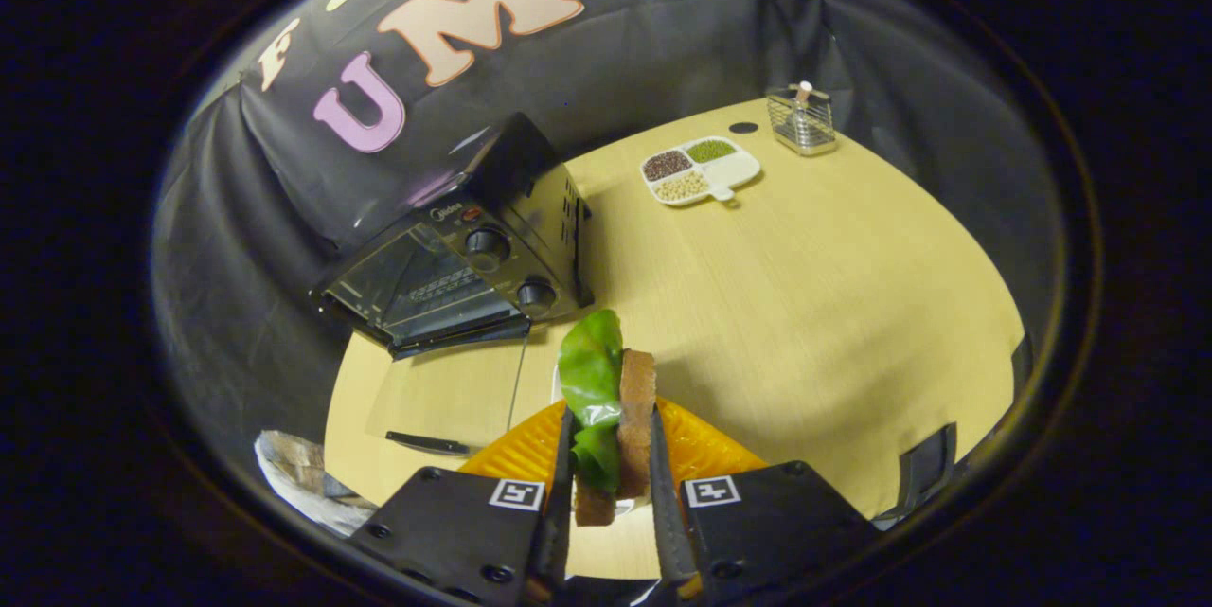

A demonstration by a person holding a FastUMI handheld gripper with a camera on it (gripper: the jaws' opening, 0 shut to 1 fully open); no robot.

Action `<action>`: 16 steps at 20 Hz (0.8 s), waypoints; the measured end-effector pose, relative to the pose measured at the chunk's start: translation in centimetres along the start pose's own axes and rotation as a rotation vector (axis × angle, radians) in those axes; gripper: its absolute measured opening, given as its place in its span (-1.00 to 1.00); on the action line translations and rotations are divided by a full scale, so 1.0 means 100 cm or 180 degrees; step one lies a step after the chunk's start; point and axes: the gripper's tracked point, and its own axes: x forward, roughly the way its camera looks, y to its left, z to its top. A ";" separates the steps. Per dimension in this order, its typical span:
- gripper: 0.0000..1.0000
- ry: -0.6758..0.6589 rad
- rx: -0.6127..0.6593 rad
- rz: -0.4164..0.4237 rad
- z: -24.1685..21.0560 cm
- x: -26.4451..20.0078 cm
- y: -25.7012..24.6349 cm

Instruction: Open the toaster oven, put the food inside, and close the toaster oven door.

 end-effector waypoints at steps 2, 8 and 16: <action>-0.21 -0.0129 -0.0104 -0.0016 0.015 -0.007 0.007; -0.21 -0.0200 0.0106 0.0375 0.042 -0.015 0.064; -0.21 0.0109 0.0442 0.0859 0.025 0.020 0.156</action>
